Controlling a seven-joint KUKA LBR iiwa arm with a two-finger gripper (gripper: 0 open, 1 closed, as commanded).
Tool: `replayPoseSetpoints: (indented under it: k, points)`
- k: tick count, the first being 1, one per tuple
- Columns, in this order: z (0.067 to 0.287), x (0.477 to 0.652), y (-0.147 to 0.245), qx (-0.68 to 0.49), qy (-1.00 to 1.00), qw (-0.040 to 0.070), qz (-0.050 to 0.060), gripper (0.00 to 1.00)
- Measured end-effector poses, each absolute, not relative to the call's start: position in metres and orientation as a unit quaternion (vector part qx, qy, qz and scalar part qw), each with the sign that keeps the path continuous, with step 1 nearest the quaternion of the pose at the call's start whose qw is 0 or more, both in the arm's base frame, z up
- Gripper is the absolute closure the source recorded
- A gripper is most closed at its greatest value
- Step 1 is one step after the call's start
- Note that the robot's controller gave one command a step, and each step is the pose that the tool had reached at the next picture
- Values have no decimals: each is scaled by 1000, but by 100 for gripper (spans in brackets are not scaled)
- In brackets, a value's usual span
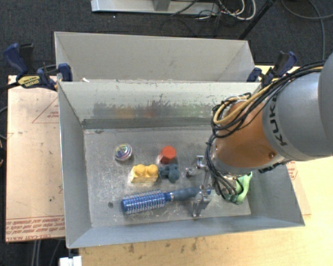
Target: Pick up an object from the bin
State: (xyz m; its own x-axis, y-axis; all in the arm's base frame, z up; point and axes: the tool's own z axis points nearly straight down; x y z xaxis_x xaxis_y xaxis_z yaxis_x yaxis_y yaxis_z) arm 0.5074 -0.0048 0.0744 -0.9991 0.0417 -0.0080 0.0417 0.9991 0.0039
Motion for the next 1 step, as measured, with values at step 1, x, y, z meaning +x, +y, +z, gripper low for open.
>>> replayPoseSetpoints:
  k: [1]
  points:
    - [77, 508, -5, 20, 1000, 5, 2, 100]
